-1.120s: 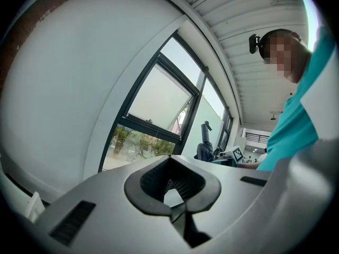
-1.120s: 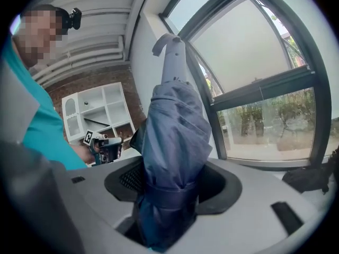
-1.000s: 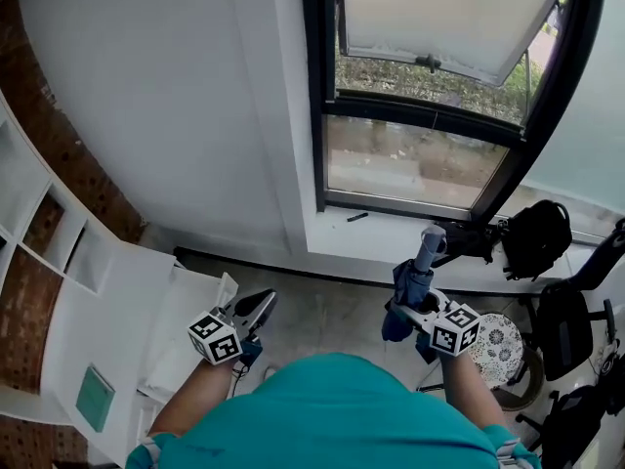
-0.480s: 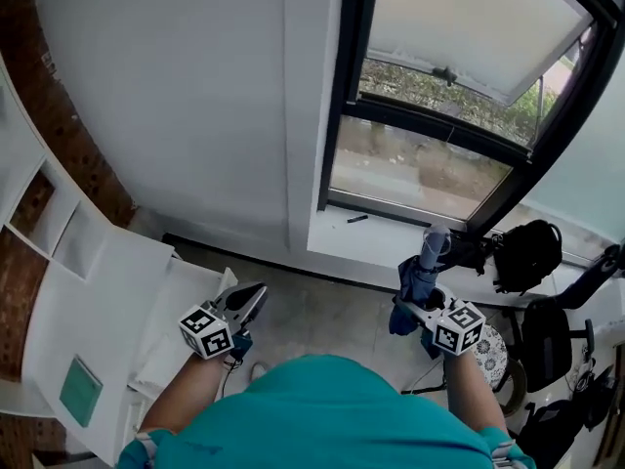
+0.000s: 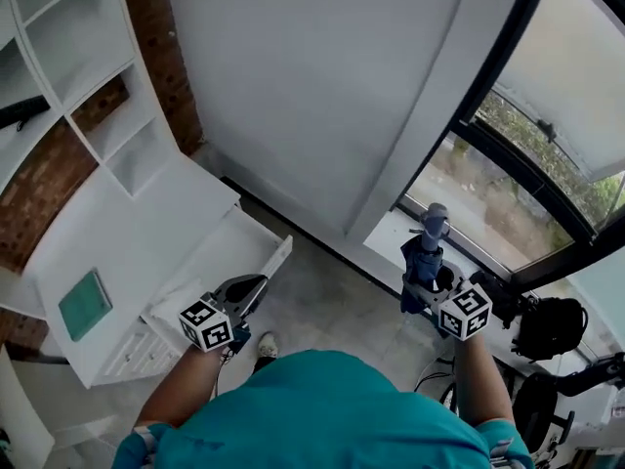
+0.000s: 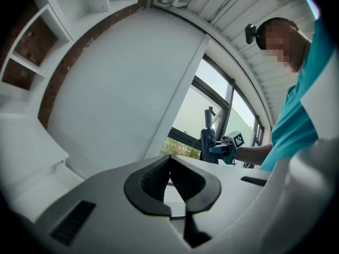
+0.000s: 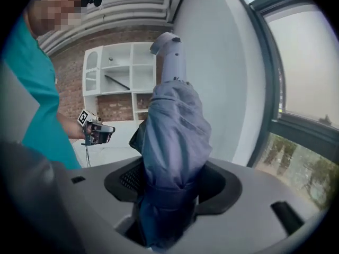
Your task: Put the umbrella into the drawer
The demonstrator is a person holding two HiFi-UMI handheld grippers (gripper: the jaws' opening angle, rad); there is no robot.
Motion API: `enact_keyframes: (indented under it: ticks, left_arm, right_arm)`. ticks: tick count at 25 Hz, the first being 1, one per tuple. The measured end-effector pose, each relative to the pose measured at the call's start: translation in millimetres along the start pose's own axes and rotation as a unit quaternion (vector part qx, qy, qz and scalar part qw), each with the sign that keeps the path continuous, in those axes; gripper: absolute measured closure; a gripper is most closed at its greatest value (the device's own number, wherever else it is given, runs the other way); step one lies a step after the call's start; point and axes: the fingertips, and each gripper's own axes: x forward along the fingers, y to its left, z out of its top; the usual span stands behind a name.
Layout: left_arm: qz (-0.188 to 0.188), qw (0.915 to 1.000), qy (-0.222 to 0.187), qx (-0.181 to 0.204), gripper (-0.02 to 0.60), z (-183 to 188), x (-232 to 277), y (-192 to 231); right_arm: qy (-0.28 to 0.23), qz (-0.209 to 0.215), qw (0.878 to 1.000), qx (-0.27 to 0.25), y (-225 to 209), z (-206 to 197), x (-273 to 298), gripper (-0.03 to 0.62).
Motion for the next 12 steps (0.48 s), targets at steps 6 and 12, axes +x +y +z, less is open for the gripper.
enact_keyframes:
  ticks: [6, 12]
  left_arm:
    - [0.089, 0.9953, -0.031, -0.025, 0.566, -10, -90, 46]
    - [0.175, 0.9810, -0.063, -0.053, 0.566, -32, -176, 81]
  right_arm:
    - [0.034, 0.099, 0.989, -0.106, 59, 51, 118, 0.326]
    - [0.078, 0.195, 0.949, -0.235, 131, 93, 226, 0.326]
